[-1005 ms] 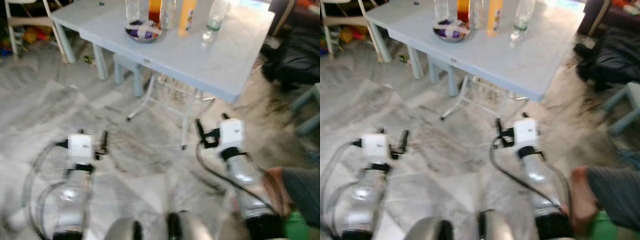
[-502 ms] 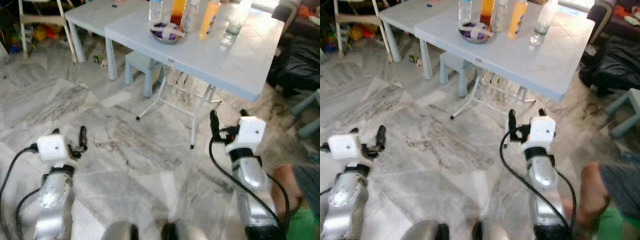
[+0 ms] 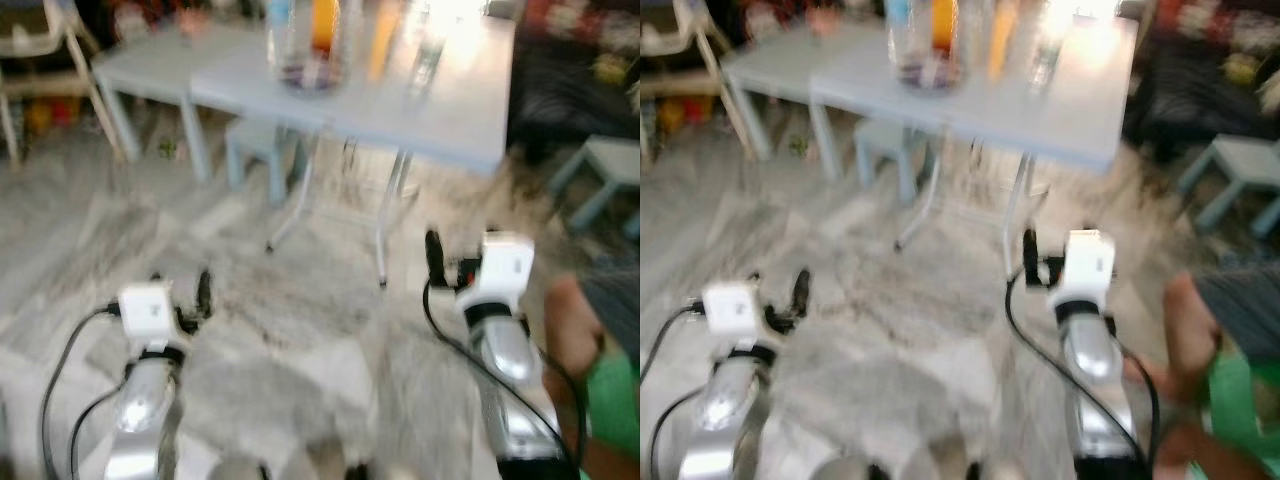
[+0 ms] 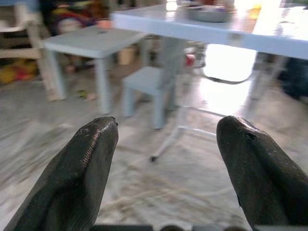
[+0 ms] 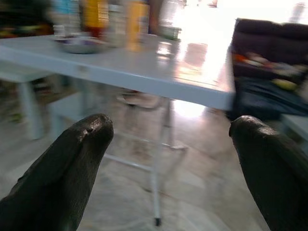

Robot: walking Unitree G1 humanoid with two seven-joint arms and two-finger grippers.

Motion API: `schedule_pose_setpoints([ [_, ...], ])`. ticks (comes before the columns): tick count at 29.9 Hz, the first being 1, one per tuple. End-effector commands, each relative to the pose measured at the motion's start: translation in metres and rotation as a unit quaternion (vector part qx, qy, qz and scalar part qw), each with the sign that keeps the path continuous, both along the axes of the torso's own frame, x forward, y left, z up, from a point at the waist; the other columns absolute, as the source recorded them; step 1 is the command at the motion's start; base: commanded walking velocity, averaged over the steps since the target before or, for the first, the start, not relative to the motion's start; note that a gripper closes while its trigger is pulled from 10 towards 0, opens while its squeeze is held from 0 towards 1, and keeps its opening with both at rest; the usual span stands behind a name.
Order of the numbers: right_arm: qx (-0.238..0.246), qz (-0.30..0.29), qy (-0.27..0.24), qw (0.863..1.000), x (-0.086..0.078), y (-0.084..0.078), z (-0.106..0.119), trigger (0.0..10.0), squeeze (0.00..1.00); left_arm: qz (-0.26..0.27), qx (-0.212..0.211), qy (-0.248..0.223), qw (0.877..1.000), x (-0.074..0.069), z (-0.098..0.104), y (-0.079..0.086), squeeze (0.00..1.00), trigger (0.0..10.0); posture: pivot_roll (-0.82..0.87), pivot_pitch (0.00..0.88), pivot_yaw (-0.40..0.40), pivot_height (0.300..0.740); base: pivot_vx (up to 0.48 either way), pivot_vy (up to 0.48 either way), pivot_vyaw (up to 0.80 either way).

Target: Restocking fridge

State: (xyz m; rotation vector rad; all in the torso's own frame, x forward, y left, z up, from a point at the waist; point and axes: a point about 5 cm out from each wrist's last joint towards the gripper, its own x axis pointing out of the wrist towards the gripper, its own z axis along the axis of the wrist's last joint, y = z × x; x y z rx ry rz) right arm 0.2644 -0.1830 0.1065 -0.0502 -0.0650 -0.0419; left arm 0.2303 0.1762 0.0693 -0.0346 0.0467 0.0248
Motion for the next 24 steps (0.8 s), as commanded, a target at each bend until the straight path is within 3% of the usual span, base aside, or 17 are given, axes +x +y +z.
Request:
schedule_pose_setpoints([
  [1, 0.000, 0.006, -0.003, 1.000, 0.003, 0.004, 0.003, 10.0, 0.00, 0.006, 0.008, 0.005, 1.000, -0.002, -0.001, 0.007, 0.00, 10.0, 0.05, 0.061, -0.021, 0.740, 0.435, 0.000, -0.80],
  [8, 0.002, 0.013, 0.000, 1.000, 0.004, 0.007, 0.001, 10.0, 0.00, 0.005, -0.005, 0.008, 1.000, 0.001, -0.001, 0.003, 0.00, 10.0, 0.06, 0.053, -0.023, 0.740, 0.424, 0.036, -0.73],
  [21, -0.017, 0.047, -0.007, 0.999, 0.002, 0.017, 0.002, 10.0, 0.00, 0.033, 0.001, 0.000, 0.999, 0.006, 0.001, 0.006, 0.00, 10.0, 0.05, 0.048, -0.024, 0.740, 0.344, 0.333, 0.00],
  [24, -0.019, 0.055, -0.007, 0.998, 0.001, 0.019, 0.002, 10.0, 0.00, 0.033, -0.006, 0.001, 0.999, 0.007, 0.001, 0.006, 0.00, 10.0, 0.05, 0.050, -0.025, 0.740, 0.291, 0.381, 0.79],
])
